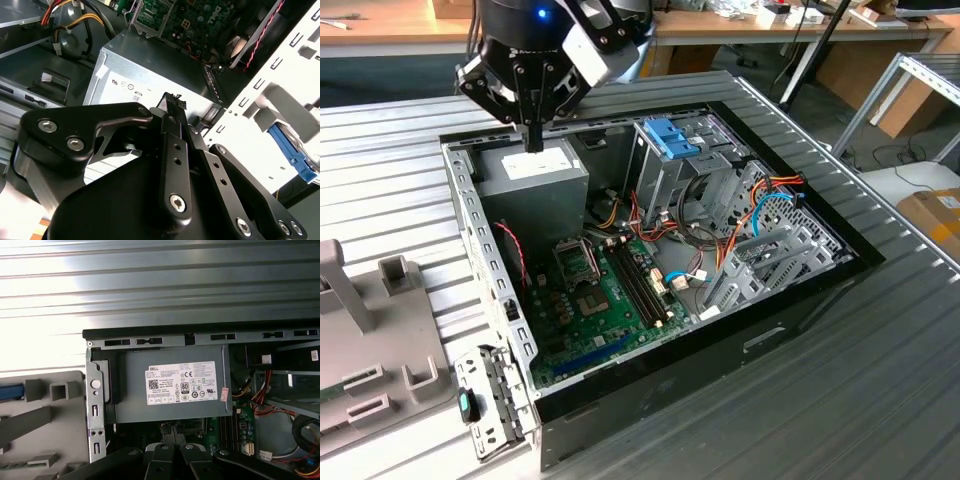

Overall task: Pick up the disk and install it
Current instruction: 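Reach for the disk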

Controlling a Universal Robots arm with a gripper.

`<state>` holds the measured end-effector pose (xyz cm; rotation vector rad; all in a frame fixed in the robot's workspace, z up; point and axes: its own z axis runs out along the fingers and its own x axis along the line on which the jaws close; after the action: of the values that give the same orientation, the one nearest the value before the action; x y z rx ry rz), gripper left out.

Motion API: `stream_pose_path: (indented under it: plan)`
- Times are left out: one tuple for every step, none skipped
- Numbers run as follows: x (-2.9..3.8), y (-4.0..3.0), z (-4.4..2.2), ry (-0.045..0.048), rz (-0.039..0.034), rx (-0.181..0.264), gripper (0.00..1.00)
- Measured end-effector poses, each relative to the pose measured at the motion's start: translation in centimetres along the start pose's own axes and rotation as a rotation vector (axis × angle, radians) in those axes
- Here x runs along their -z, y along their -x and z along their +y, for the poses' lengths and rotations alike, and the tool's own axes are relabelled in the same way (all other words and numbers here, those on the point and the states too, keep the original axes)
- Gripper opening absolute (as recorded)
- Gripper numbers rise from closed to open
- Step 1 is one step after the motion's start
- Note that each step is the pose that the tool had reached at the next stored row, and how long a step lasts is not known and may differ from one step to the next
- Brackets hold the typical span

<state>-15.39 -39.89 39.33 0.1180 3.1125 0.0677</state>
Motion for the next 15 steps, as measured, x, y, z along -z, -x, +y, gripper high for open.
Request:
stream_pose_path:
  plan:
    - [0.00, -0.06, 0.00, 0.0000, 0.0000, 0.000, 0.11]
    - [0.00, -0.07, 0.00, 0.0000, 0.0001, 0.000, 0.11]
    - [0.01, -0.07, -0.01, -0.0001, 0.0001, 0.000, 0.11]
    - [0.01, -0.08, -0.01, -0.0001, 0.0001, 0.000, 0.11]
    - [0.01, -0.08, -0.01, 0.0000, 0.0000, 0.000, 0.11]
    - [0.01, -0.08, -0.01, -0.0001, 0.0001, 0.000, 0.11]
    - [0.01, -0.09, -0.01, 0.0000, 0.0001, 0.000, 0.11]
    - [0.00, -0.09, -0.01, 0.0000, 0.0000, 0.000, 0.11]
    - [0.01, -0.10, -0.01, 0.0000, 0.0001, 0.000, 0.11]
    - [0.00, -0.12, -0.01, 0.0000, 0.0000, 0.000, 0.11]
    - [0.01, -0.14, -0.01, 0.0000, 0.0000, 0.000, 0.11]
    - [0.01, -0.17, -0.01, -0.0001, 0.0000, 0.000, 0.11]
    - [0.01, -0.22, -0.02, 0.0000, 0.0001, 0.000, 0.11]
    - [0.01, -0.28, -0.03, 0.0000, 0.0000, 0.000, 0.11]
    - [0.01, -0.37, -0.03, 0.0000, 0.0000, 0.000, 0.11]
